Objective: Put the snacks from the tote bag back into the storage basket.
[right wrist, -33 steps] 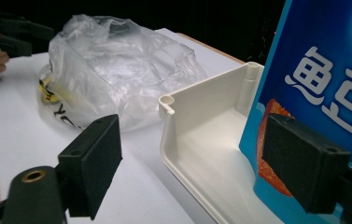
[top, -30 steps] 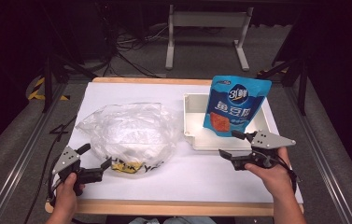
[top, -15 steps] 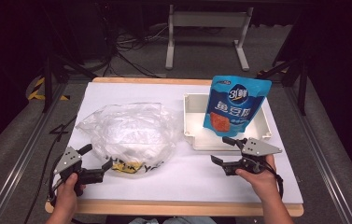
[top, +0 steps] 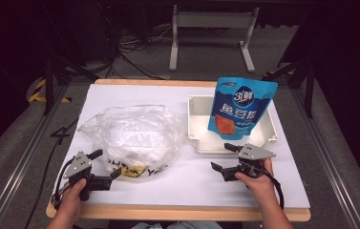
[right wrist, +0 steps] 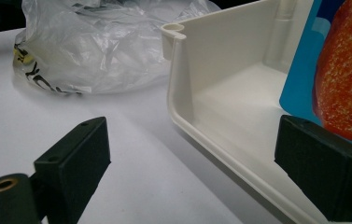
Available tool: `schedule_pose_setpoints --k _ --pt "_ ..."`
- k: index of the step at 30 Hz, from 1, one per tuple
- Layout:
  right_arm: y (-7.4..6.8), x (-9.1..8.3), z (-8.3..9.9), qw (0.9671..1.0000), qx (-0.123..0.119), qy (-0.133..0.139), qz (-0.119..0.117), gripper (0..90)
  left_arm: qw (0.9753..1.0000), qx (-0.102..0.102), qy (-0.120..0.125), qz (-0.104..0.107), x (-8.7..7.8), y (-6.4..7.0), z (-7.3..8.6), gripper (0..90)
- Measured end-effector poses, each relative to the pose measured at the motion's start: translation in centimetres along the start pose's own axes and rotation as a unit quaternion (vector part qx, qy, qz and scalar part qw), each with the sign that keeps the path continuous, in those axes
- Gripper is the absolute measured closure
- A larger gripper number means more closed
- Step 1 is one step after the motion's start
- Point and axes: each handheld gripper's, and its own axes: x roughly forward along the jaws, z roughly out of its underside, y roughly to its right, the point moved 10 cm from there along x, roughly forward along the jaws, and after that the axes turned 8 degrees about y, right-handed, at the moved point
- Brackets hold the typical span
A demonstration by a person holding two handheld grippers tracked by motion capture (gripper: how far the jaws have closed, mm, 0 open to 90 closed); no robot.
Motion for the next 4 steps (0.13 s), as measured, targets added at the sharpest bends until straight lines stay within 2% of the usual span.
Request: schedule_pose_setpoints --k 4 --pt "0.0 -0.03 -0.32 1.0 0.0 0.006 0.001 11.1 1.0 0.001 -0.003 -0.005 0.02 -0.05 0.04 0.4"
